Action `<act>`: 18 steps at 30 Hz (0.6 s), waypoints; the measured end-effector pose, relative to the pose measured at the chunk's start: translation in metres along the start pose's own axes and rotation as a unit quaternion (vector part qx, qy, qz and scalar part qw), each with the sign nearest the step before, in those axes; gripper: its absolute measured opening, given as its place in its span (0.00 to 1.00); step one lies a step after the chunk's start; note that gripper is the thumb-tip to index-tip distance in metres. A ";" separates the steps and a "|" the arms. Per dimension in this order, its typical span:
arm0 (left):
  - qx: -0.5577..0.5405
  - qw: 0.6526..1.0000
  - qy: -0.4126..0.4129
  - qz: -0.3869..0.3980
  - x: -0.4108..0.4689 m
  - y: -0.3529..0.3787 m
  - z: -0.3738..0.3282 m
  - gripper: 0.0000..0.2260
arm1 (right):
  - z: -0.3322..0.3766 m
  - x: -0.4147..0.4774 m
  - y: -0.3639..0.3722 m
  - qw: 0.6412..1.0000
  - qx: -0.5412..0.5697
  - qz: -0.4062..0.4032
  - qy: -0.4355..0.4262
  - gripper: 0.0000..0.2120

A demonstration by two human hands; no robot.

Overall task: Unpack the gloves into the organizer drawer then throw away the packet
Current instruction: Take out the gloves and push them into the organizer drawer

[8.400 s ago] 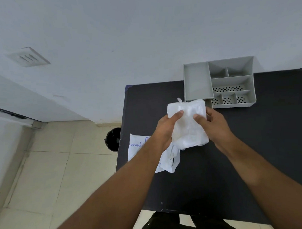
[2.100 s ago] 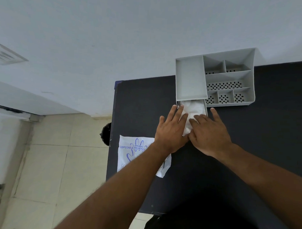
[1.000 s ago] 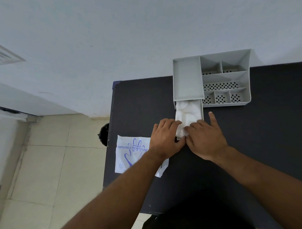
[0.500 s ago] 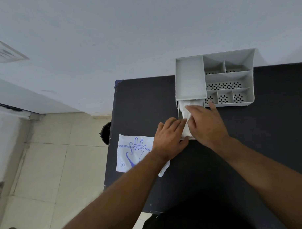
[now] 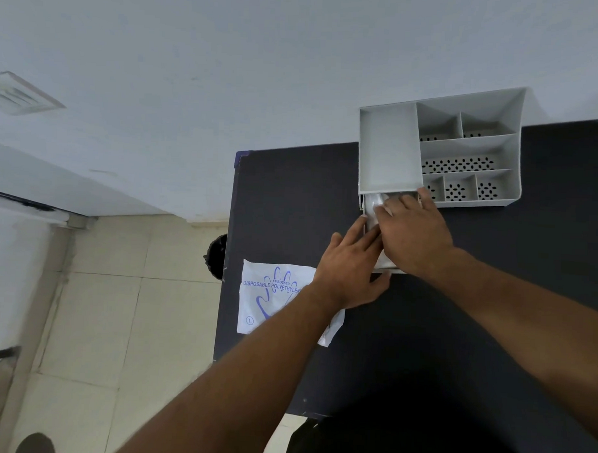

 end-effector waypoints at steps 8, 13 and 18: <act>-0.001 0.997 -0.036 -0.067 0.007 -0.012 0.015 0.27 | -0.005 0.000 0.004 0.999 -0.010 0.030 0.008 0.33; 0.048 0.995 -0.062 -0.059 0.019 -0.013 0.020 0.27 | -0.004 -0.001 0.008 1.000 0.017 -0.001 0.018 0.26; 0.120 0.990 -0.078 -0.005 0.027 -0.006 0.020 0.32 | -0.005 -0.009 0.007 0.998 0.042 -0.030 0.027 0.23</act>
Point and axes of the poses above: each hand's wrist, its own x-axis towards the middle knuckle, its own y-axis out of the palm, z = x × y, the point moved 7 cm from there along x, towards the middle knuckle, and after that the axes turned 6 degrees about -y, right-handed, at the moved point
